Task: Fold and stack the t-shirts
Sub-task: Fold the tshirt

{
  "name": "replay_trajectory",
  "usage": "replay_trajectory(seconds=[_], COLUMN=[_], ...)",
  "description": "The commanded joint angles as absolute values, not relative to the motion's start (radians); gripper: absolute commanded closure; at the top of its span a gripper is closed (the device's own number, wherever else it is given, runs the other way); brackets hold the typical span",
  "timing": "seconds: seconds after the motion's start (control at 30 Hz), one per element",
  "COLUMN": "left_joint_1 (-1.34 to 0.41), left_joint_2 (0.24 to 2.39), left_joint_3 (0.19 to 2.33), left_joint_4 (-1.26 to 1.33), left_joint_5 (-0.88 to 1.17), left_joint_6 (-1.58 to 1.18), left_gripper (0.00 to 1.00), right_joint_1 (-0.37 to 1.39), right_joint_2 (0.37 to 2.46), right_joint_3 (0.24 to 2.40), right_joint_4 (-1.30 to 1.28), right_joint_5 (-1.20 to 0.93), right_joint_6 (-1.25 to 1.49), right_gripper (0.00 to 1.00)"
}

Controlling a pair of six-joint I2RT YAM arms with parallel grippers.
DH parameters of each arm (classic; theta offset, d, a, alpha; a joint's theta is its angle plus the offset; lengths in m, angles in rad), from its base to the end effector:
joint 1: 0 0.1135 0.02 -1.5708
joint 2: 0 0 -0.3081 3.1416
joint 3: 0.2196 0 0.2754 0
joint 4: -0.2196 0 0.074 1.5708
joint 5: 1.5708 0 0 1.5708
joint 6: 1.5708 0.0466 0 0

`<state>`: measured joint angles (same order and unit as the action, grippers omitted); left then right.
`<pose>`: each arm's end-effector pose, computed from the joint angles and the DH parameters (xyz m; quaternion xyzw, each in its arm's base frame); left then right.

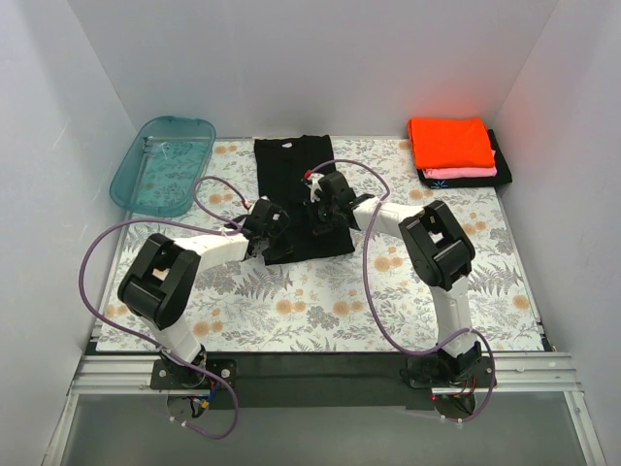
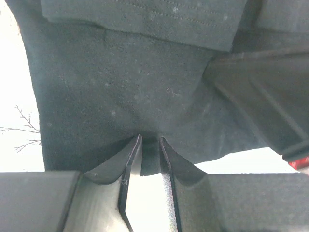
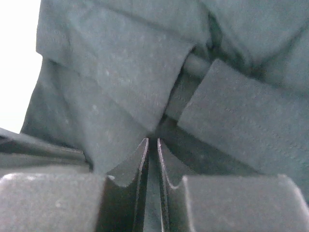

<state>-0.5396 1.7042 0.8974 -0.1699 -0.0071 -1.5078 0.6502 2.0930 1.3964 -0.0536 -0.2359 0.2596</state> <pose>0.3071 -0.1835 0.1663 -0.4459 0.8458 -0.2482 0.1552 0.3959 0.3147 0.1728 -0.2228 0.8842 0.2710 0.3084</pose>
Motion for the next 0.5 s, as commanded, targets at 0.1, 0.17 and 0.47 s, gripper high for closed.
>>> replay_trajectory(seconds=[0.1, 0.17, 0.47], left_joint_1=[-0.546, -0.545, -0.548], left_joint_2=[1.691, 1.672, 1.591], left_joint_3=[0.841, 0.830, 0.778], left_joint_4=[-0.244, -0.258, -0.325], left_joint_5=[0.052, 0.064, 0.118], left_joint_6=[-1.505, -1.500, -1.477], left_gripper=[0.80, 0.80, 0.79], right_joint_1=[0.646, 0.638, 0.565], right_joint_2=[2.175, 2.198, 2.252], right_joint_3=[1.491, 1.529, 1.724], right_joint_4=[0.040, 0.051, 0.045], right_joint_5=[-0.163, -0.126, -0.113], right_joint_6=[0.235, 0.226, 0.213], right_gripper=[0.82, 0.81, 0.77])
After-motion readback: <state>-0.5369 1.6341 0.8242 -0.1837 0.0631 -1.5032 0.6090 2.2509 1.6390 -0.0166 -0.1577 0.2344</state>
